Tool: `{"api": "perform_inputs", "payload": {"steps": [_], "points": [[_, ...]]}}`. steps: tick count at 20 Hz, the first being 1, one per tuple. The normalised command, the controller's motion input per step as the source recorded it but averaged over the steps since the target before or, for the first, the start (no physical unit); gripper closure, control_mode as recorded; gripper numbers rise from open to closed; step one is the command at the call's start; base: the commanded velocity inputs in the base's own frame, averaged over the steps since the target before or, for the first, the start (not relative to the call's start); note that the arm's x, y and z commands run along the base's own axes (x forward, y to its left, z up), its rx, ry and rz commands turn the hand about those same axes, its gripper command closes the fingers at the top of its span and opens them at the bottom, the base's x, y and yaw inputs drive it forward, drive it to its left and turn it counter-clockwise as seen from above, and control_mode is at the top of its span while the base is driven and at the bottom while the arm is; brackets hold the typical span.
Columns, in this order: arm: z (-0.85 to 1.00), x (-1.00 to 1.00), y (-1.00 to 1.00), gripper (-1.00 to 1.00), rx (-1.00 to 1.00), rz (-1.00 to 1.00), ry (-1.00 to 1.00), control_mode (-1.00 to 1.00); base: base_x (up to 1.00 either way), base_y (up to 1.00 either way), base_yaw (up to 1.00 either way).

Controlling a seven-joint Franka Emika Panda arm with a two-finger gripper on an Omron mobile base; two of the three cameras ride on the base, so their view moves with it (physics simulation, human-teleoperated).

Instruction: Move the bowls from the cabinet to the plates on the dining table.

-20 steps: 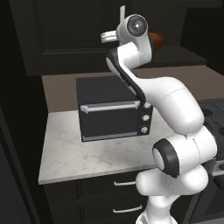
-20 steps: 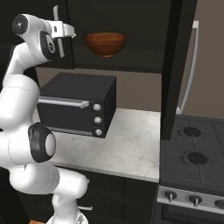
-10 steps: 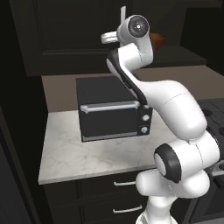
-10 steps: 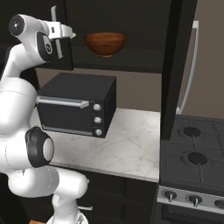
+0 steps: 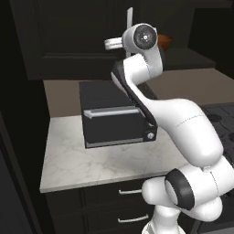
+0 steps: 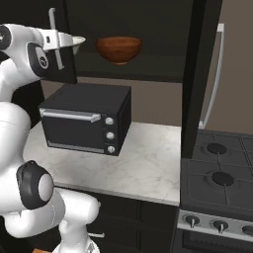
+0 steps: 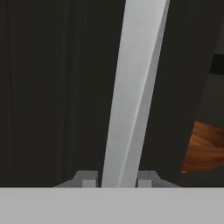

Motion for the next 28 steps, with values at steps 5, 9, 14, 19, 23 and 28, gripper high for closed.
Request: {"api": "perform_inputs", "payload": {"steps": [5, 9, 14, 19, 23, 28], "points": [[-0.01, -0.65, 0.26, 1.00, 0.00, -0.03, -0.04, -1.00, 0.00, 0.00, 0.00], [0.00, -0.65, 0.23, 1.00, 0.00, -0.04, -0.01, -1.00, 0.00, 0.00, 0.00], [0.00, -0.63, 0.22, 1.00, 0.00, -0.04, 0.00, -1.00, 0.00, 0.00, 0.00], [0.00, -0.60, 0.21, 1.00, 0.00, -0.04, 0.00, -1.00, 0.00, 0.00, 0.00], [0.00, -0.62, 0.17, 1.00, 0.00, -0.03, 0.00, -1.00, 0.00, 0.00, 0.00], [0.00, -0.66, 0.17, 1.00, 0.00, -0.02, 0.00, -1.00, 0.00, 0.00, 0.00]]}}
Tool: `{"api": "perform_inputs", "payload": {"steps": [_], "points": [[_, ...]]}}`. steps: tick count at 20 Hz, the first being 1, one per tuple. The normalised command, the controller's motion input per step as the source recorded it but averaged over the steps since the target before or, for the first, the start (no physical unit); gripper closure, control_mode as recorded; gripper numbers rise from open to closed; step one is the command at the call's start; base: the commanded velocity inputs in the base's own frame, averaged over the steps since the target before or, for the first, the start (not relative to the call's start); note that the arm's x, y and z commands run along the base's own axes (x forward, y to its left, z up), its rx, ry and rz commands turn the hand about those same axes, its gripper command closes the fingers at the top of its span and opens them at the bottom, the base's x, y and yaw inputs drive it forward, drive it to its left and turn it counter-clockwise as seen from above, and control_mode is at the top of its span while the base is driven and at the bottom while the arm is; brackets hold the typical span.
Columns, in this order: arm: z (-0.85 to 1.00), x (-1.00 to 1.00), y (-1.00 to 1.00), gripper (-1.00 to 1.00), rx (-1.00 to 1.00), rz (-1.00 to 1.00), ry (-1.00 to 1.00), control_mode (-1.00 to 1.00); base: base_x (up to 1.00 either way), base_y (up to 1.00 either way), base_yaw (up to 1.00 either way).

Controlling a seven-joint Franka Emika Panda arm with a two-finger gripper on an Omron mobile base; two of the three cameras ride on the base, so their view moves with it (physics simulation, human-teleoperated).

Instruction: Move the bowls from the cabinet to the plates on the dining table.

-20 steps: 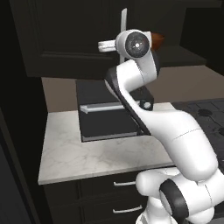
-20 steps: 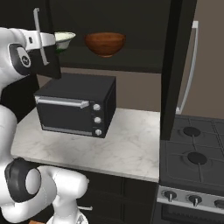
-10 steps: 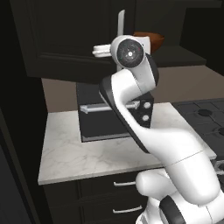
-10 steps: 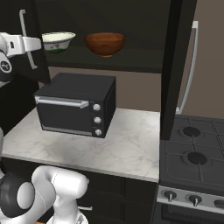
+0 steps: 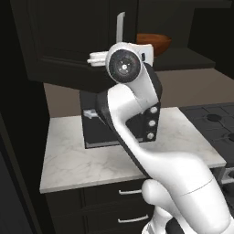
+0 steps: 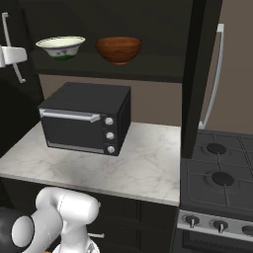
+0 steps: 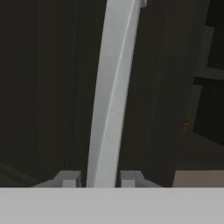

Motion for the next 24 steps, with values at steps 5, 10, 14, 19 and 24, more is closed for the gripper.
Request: {"api": "perform_inputs", "payload": {"steps": [5, 10, 14, 19, 24], "points": [[0.00, -0.64, 0.18, 1.00, 0.00, -0.01, 0.00, -1.00, 0.00, 0.00, 0.00], [0.00, -0.58, 0.17, 1.00, 0.00, -0.01, 0.00, -1.00, 0.00, 0.00, 0.00], [-0.01, -0.59, 0.13, 1.00, 0.00, -0.01, 0.00, -1.00, 0.00, 0.00, 0.00], [-0.02, -0.47, 0.01, 1.00, 0.00, 0.00, 0.00, -1.00, 0.00, 0.00, 0.00], [-0.07, -0.30, 0.00, -1.00, 0.00, 0.00, 0.01, -1.00, 0.00, 0.00, 0.00]]}}
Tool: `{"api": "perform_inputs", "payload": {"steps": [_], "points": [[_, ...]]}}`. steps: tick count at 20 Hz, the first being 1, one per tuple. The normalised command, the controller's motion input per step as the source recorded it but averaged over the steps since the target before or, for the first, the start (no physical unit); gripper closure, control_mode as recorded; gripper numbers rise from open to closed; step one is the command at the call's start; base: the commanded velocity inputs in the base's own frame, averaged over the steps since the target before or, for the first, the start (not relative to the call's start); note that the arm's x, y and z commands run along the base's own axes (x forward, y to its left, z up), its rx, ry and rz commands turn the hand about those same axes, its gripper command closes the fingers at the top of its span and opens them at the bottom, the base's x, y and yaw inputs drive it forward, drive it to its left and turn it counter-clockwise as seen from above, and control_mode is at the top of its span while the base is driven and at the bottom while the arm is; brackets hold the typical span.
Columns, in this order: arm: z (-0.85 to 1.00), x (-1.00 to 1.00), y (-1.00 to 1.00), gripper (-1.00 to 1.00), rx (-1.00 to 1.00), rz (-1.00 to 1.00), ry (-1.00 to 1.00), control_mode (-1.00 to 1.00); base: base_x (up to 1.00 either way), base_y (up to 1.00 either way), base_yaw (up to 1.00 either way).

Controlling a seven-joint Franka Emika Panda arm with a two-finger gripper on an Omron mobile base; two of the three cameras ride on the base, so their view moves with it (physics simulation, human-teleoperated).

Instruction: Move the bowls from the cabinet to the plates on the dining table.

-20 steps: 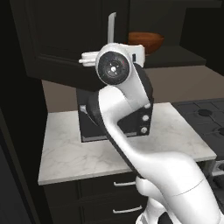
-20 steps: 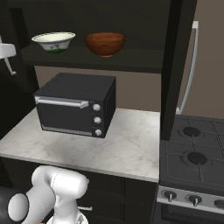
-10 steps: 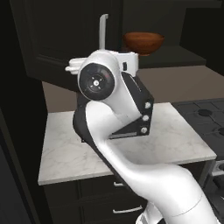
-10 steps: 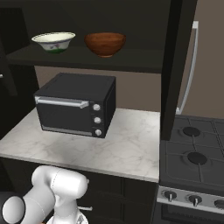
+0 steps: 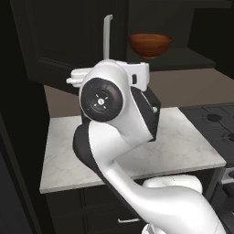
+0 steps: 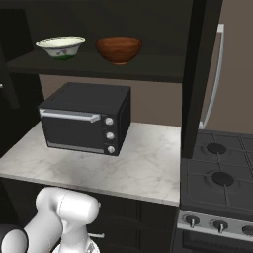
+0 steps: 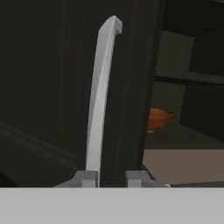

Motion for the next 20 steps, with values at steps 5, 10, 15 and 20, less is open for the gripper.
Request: {"api": "perform_inputs", "payload": {"steps": [5, 10, 15, 20], "points": [[-0.01, -0.37, -0.12, -1.00, 0.00, 0.00, 0.00, -1.00, 0.00, 0.00, 0.00], [0.00, -0.41, -0.31, -1.00, 0.00, 0.08, 0.00, -1.00, 0.00, 0.00, 0.00], [0.00, -0.37, -0.57, -1.00, 0.01, 0.17, 0.00, -1.00, 0.00, 0.00, 0.00], [0.00, -0.25, -0.56, -1.00, 0.01, 0.25, 0.00, -1.00, 0.00, 0.00, 0.00]]}}
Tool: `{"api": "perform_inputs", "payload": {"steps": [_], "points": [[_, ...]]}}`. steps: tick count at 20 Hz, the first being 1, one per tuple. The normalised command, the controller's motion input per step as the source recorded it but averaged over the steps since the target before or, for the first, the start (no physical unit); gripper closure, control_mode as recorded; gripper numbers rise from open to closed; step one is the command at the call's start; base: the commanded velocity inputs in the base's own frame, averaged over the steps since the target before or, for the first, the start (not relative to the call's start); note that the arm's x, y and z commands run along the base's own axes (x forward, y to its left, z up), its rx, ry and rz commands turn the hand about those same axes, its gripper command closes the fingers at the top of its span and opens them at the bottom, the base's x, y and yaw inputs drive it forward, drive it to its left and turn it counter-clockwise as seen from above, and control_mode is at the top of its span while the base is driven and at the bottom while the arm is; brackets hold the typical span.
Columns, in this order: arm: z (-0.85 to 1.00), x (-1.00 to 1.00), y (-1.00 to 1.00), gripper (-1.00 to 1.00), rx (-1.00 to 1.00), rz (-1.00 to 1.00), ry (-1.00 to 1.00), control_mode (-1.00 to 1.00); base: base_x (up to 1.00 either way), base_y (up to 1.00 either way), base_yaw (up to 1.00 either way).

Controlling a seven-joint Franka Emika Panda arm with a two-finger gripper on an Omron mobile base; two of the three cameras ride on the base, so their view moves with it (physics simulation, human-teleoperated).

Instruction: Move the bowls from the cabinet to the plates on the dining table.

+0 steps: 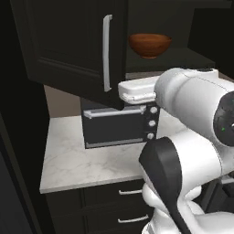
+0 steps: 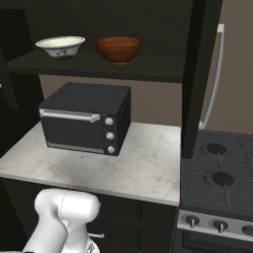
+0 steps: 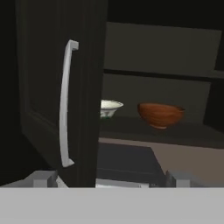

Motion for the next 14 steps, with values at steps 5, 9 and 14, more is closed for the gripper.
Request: {"api": "perform_inputs", "payload": {"steps": [5, 9, 14], "points": [[0.00, -0.12, -0.40, -1.00, 0.06, 0.29, 0.00, -1.00, 0.00, 0.00, 0.00], [0.00, 0.00, -0.30, -1.00, 0.09, 0.31, 0.00, -1.00, 0.00, 0.00, 0.00], [0.00, 0.03, -0.30, -1.00, 0.12, 0.28, 0.02, -1.00, 0.00, 0.00, 0.00]]}}
